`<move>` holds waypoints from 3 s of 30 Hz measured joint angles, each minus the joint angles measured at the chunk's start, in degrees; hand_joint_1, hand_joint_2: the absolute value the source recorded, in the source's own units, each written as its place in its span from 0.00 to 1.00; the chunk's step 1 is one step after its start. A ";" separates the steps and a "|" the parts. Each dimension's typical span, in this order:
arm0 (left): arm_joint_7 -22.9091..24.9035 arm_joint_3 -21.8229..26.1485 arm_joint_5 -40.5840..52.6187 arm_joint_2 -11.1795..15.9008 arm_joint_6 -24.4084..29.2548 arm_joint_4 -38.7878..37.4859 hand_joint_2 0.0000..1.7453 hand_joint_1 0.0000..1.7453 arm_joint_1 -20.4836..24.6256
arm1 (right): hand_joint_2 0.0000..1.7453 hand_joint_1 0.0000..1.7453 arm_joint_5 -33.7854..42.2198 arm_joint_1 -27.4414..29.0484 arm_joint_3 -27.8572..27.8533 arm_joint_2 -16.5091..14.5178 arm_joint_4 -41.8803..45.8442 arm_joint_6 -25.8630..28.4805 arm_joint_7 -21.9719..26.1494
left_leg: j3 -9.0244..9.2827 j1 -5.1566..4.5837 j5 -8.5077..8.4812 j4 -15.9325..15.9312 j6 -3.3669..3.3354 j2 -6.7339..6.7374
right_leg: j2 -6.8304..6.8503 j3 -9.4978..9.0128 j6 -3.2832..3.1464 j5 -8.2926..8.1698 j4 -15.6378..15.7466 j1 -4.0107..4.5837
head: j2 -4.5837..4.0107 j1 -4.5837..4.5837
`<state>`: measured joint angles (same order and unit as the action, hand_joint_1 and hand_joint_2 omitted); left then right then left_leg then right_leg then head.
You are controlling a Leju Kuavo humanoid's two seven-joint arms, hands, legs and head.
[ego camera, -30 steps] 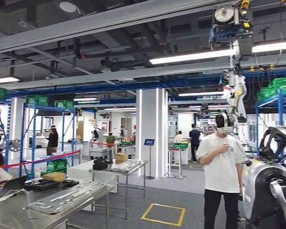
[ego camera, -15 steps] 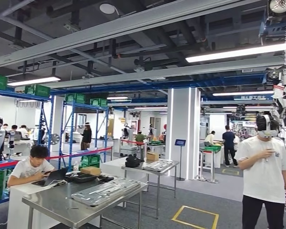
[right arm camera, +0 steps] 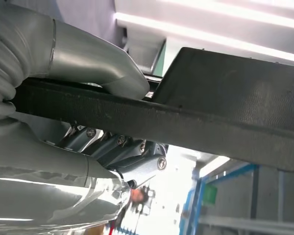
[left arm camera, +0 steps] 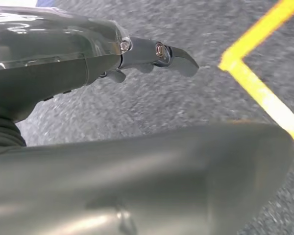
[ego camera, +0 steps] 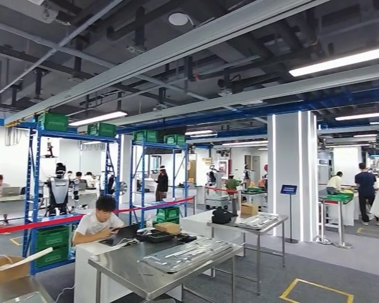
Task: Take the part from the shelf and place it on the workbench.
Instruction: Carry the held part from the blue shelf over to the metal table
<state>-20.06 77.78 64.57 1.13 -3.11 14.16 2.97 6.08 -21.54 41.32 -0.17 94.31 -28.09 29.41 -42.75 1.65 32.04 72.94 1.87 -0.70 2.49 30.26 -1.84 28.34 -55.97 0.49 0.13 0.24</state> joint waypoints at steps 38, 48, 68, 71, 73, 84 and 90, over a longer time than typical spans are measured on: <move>0.31 1.65 -0.31 -0.81 0.78 0.26 1.00 0.00 0.62 | 1.00 1.00 0.15 -0.49 -0.16 -0.53 -0.81 -0.84 -0.16 | 7.03 -0.41 -5.56 -13.27 -1.20 3.49 | 4.04 0.00 2.32 1.43 -1.43 0.22 | 0.00 -0.09; 0.38 1.81 -0.69 -0.81 0.34 0.28 1.00 0.00 0.54 | 1.00 1.00 1.51 -0.13 -0.52 -0.44 -1.64 -0.38 -1.63 | 6.97 -1.42 -6.11 -13.46 -3.30 -1.62 | -2.55 6.11 1.67 5.47 -13.80 -0.07 | 0.00 -0.07; 0.03 2.02 -0.74 -1.22 -0.43 0.28 1.00 0.00 0.62 | 1.00 1.00 2.50 -0.16 -0.97 -1.02 -2.56 -0.04 -1.76 | 7.52 0.17 -4.47 -12.69 -0.54 0.88 | -1.50 1.33 2.68 1.09 -2.33 -0.38 | 0.00 -0.08; 0.02 2.04 -0.73 -1.22 -0.43 0.28 1.00 0.00 0.51 | 1.00 1.00 2.51 -0.15 -0.99 -1.03 -2.58 -0.04 -1.76 | 7.44 -0.06 -4.36 -12.57 -1.16 0.83 | -1.45 1.28 2.77 1.09 -2.27 -0.49 | 0.00 -0.09; 0.02 2.04 -0.73 -1.22 -0.43 0.28 1.00 0.00 0.50 | 1.00 1.00 2.51 -0.15 -0.99 -1.03 -2.58 -0.04 -1.76 | 7.45 -0.07 -4.36 -12.57 -1.19 0.83 | -1.45 1.28 2.77 1.09 -2.26 -0.51 | 0.00 -0.09; -0.32 2.11 -0.71 -1.72 -0.51 0.31 1.00 0.00 0.79 | 1.00 1.00 2.67 -0.17 -1.56 -1.05 -2.57 -0.05 -1.68 | 9.84 -1.27 -2.55 -12.98 -3.45 -0.36 | -2.81 5.39 -0.48 -2.03 -4.46 1.70 | 0.04 -0.13; -0.34 2.14 -0.71 -1.77 -0.52 0.32 1.00 0.00 0.77 | 1.00 1.00 2.73 -0.35 -1.63 -1.41 -2.39 -0.06 -1.66 | 8.12 -1.11 -0.17 -9.28 -2.32 -0.17 | -2.24 2.49 -0.37 -1.75 -0.19 0.99 | 0.01 -0.21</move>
<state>-20.40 79.92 63.87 -0.64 -3.63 14.48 3.74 8.81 -21.89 39.69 -1.58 91.92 -28.15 27.75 -34.63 0.53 31.87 63.66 -0.45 -0.88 0.24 32.74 -2.21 26.58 -56.16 1.48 0.14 0.03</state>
